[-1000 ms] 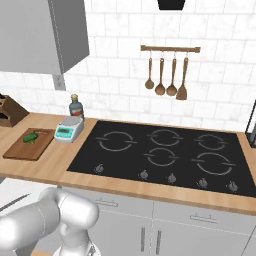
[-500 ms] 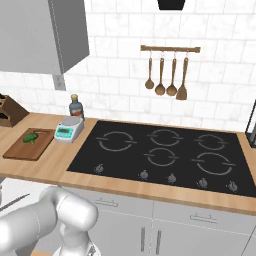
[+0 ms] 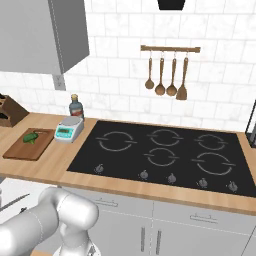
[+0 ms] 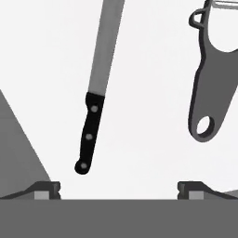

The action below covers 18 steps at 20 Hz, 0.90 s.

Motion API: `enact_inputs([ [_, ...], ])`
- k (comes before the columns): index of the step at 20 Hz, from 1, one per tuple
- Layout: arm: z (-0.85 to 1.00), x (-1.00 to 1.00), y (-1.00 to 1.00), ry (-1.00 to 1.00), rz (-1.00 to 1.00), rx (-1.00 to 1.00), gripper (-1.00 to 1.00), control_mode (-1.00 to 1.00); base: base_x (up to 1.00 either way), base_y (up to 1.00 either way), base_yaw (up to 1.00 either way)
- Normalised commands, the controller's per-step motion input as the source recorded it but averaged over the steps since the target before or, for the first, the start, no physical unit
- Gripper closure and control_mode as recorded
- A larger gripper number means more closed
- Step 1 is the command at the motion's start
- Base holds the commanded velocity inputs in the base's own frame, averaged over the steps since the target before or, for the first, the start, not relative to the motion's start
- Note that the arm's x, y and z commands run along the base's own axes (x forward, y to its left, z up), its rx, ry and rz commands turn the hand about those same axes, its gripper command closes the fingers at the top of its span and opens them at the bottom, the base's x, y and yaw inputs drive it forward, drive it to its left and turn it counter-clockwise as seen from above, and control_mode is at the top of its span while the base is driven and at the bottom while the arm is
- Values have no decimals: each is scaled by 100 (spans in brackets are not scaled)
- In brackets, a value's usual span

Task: Place the appropriate cutting tool for cutting the broccoli skin on the cutting board.

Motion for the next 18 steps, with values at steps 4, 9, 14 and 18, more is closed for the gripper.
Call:
enact_inputs([
  [4, -10, 8, 12, 7, -21, -7, -100, -100, 0, 0, 0],
  [9, -20, 0, 7, -4, -12, -2, -100, -100, 0, 0, 0],
  [14, -9, 10, 6, -4, -5, 0, -100, -100, 0, 0, 0],
  [18, -15, 19, 14, 0, -3, 0, -100, -100, 0, 0, 0],
])
